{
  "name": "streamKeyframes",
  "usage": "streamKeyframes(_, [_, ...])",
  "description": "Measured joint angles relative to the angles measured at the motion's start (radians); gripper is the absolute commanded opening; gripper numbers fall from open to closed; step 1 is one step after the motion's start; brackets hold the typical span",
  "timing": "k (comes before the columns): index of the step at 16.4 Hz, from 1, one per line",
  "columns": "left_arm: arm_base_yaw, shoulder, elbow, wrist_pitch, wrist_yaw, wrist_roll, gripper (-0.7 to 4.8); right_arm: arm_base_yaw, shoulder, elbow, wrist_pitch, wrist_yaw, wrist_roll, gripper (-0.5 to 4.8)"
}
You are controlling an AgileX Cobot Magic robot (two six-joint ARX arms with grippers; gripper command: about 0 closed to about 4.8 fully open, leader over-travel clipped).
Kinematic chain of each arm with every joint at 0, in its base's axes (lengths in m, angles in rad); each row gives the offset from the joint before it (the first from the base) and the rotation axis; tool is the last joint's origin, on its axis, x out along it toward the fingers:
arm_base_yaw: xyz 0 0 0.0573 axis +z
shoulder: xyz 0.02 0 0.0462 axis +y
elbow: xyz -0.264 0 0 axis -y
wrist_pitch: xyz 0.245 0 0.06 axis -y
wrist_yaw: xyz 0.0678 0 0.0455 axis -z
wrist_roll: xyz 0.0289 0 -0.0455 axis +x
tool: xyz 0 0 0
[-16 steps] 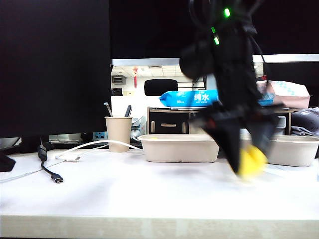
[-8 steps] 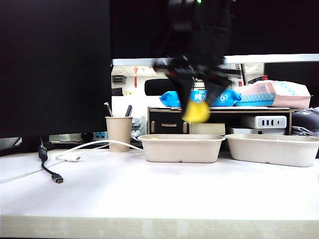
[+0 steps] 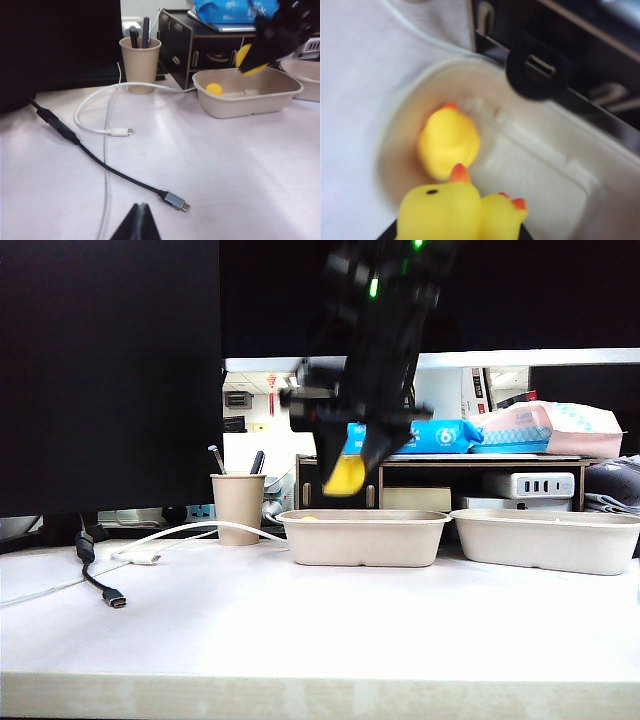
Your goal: Put the dolls with similar colors into the same paper box, while dolls with different colors go into separate paper boxes.
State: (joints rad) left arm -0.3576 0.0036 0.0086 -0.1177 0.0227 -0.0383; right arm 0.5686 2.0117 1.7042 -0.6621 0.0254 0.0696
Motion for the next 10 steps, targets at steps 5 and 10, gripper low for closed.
streamKeyframes(5, [-0.038, 0.000, 0.000, -0.006, 0.001, 0.000, -0.05, -0.031, 0.053, 0.000, 0.063, 0.000, 0.000, 2.63])
streamKeyframes(10, [-0.038, 0.000, 0.000, -0.006, 0.000, 0.000, -0.05, -0.047, 0.056, 0.000, 0.046, 0.000, -0.001, 3.70])
